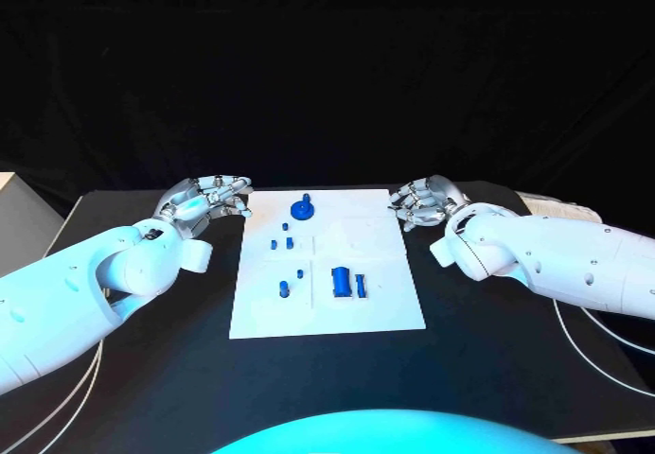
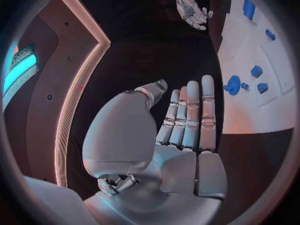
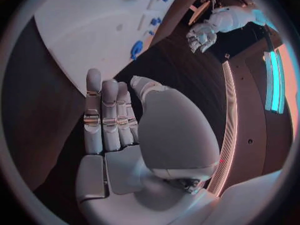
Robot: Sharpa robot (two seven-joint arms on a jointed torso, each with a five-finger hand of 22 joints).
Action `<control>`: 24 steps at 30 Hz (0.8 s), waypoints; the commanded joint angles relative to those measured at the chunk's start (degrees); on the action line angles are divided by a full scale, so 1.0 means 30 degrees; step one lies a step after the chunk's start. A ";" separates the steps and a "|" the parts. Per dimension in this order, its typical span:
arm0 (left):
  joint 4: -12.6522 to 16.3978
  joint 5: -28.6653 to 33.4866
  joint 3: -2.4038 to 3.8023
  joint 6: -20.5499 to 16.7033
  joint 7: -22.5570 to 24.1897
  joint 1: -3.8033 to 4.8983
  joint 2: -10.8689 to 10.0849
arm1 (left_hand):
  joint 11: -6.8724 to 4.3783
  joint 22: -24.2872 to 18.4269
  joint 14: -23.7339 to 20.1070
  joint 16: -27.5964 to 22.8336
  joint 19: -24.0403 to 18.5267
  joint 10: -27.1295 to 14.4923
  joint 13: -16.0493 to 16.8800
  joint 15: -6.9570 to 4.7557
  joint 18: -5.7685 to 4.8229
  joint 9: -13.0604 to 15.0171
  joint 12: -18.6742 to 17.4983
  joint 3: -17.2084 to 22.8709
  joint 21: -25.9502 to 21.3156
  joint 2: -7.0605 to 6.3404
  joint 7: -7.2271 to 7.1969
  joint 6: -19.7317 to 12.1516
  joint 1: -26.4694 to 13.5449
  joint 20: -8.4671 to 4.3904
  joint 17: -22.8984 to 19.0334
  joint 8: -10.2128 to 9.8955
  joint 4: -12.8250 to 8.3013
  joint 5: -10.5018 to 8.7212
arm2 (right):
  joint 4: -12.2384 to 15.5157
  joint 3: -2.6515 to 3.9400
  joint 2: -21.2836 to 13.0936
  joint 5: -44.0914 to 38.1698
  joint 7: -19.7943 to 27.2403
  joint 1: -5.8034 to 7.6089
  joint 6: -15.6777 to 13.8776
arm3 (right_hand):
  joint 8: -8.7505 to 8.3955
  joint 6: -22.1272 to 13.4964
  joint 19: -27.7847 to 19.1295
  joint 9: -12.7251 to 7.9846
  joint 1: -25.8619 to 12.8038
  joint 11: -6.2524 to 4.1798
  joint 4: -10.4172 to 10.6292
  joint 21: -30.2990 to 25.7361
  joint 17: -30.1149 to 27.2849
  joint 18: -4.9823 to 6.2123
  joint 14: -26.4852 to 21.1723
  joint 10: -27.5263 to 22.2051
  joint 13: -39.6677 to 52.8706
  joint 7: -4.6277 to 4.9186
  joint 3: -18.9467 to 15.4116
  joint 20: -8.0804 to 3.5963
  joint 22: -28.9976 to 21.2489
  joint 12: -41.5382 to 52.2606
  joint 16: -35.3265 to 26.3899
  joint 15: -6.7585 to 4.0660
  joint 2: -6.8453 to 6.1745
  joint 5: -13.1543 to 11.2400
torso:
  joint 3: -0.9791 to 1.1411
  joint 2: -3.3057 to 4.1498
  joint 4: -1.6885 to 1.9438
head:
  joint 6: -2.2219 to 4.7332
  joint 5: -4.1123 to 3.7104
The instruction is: Assemble the parts on the task board
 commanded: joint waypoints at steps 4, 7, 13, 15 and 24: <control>-0.1530 0.1008 0.0038 -0.1365 0.2355 -0.0008 0.1187 | 0.0945 -0.3190 -0.2148 -0.6773 -0.2383 0.0093 -0.1778 0.1318 -0.0005 -0.0704 -0.2707 -0.0102 -0.4754 -0.0094 -0.0608 -0.1210 0.0246 0.1237 -0.2660 -0.0740 0.0422 0.0023 | -0.2737 0.0368 0.1487 0.5876 0.5592 -0.0258 0.1217 | -0.1415 0.0077 -0.3111 -0.1219 -0.0088 0.0796 -0.0373 -0.1917 -0.3897 0.0167 -0.2453 0.0670 -0.7469 0.0627 0.1640 0.1283 -0.4166 -0.5918 -0.6412 0.1220 -0.0249 -0.1052 | -0.0128 -0.0684 -0.0076 | 0.1014 0.0384; -0.2386 0.1447 0.0048 -0.1847 0.2904 -0.0005 0.1757 | 0.1068 -0.5054 -0.3118 -0.9560 -0.3460 -0.0775 -0.1939 0.1823 -0.0004 -0.1268 -0.4458 -0.0518 -0.7195 -0.0019 -0.0952 -0.1869 0.0275 0.1939 -0.3593 -0.1378 0.0480 0.0033 | -0.3608 0.0556 0.2066 0.6446 0.6231 -0.0444 0.1796 | -0.2132 0.0261 -0.3805 -0.1654 -0.0416 0.1041 -0.0797 -0.1894 -0.5390 0.0287 -0.2472 0.1107 -1.0120 0.0708 0.1788 0.1737 -0.6639 -0.7480 -0.8569 0.1618 -0.0202 -0.1172 | -0.0101 -0.0854 -0.0111 | 0.1409 0.0600; -0.3707 0.1366 0.0043 -0.2329 0.3472 -0.0004 0.2517 | 0.1101 -0.6920 -0.3507 -1.1909 -0.3899 -0.0781 -0.1928 0.2085 -0.0247 -0.1913 -0.5855 -0.1127 -0.9261 0.0294 -0.0979 -0.2246 0.0533 0.2124 -0.4557 -0.2048 0.0412 0.0024 | -0.4364 0.0750 0.2686 0.6883 0.6865 -0.0679 0.2444 | -0.2855 0.0429 -0.4202 -0.2081 -0.0823 0.1271 -0.1213 -0.1913 -0.6704 0.0231 -0.2607 0.1361 -1.2384 0.0764 0.1650 0.2131 -0.9444 -0.8485 -1.0346 0.1922 0.0062 -0.1303 | 0.0024 -0.1132 -0.0112 | 0.1737 0.0899; -0.3676 0.1025 0.0028 -0.1651 0.2324 -0.0006 0.2474 | -0.2768 -1.2810 -1.6575 -1.7446 -1.7490 -1.6684 -0.3142 -0.1640 -0.3234 -0.6783 -0.8839 -0.9820 -1.1118 0.3369 -0.3724 -1.6168 -0.7521 -0.3412 -0.8338 -0.5596 -0.2783 -0.0998 | -0.4302 0.0738 0.2660 0.5911 0.5489 -0.0662 0.1347 | -0.7020 -1.5906 -2.2728 -0.9072 -0.8709 -0.1562 -0.4833 -0.3103 -1.5563 -0.3275 -0.8578 -0.4696 -1.5106 -0.2922 -0.7900 -0.2078 -1.9399 -1.1337 -1.4499 -0.0144 0.4191 -0.4650 | -0.0033 -0.0965 -0.0104 | 0.1630 0.0811; -0.2398 0.1532 -0.0942 -0.3356 0.2851 0.0443 0.2190 | -0.2768 -1.2810 -1.6575 -1.7446 -1.7490 -1.6684 -0.3142 -0.1640 -0.3234 -0.6783 -0.8839 -0.9820 -1.1118 0.3369 -0.3724 -1.6168 -1.2503 -0.3412 -0.8338 -0.5596 -0.2783 -0.0998 | -0.2596 0.1207 0.2279 0.7024 0.6174 -0.1013 0.0393 | -0.7020 -1.5906 -2.2728 -0.9072 -1.3950 -0.1562 -0.4833 -0.3103 -1.5563 -0.3275 -2.2568 -1.8678 -1.5106 -0.2922 -0.7900 -0.2078 -1.9399 -1.1337 -1.4499 -0.0144 0.4191 -0.4650 | 0.0253 -0.1090 -0.0370 | 0.2483 0.1075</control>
